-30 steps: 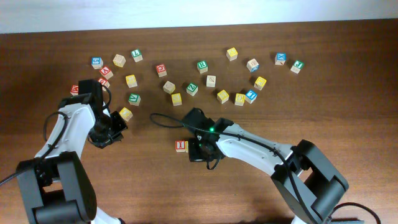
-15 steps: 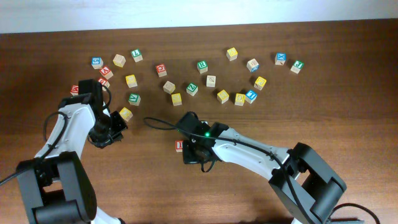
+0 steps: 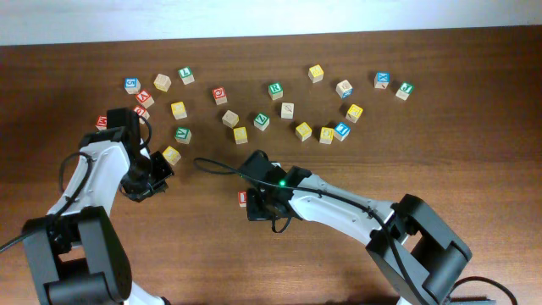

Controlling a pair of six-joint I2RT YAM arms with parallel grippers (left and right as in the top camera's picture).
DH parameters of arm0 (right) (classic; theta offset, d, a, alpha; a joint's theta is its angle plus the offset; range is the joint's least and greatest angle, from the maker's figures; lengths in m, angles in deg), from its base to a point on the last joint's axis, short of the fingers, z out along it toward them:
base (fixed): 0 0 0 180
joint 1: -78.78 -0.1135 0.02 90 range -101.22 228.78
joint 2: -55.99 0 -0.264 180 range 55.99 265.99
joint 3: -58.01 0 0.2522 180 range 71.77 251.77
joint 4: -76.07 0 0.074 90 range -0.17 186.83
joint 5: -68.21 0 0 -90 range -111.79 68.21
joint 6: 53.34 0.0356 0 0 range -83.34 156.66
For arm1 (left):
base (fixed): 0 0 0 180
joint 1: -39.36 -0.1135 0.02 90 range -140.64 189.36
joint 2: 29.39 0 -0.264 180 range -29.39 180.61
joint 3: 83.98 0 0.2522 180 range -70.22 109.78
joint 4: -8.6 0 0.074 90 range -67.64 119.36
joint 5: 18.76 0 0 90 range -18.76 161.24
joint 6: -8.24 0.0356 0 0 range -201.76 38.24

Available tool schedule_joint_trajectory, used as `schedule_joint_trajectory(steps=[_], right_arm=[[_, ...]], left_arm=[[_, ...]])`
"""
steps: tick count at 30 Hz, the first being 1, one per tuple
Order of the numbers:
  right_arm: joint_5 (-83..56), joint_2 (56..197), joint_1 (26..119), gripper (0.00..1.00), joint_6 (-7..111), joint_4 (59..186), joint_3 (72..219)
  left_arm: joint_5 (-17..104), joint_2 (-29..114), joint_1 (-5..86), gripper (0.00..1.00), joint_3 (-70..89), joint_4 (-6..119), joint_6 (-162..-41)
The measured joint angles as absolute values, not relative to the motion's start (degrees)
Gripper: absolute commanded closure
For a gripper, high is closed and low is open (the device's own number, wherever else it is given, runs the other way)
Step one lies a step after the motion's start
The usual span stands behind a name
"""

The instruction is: Spell out ICRA

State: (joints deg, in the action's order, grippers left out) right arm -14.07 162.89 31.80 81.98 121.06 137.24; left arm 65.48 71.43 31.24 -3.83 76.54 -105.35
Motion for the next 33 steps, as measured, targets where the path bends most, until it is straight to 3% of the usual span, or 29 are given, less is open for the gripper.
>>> schedule_joint_trajectory(steps=[26, 33], right_arm=[[-18.1, 162.9, 31.8, 0.96, 81.9, 123.8, 137.2], [-17.7, 162.9, 31.9, 0.96, 81.5, 130.7, 137.7]], left_arm=[[65.5, 71.4, 31.2, 1.00, -3.8, 76.3, -105.2], [65.5, 71.4, 31.6, 1.00, -3.8, 76.2, -104.5]])
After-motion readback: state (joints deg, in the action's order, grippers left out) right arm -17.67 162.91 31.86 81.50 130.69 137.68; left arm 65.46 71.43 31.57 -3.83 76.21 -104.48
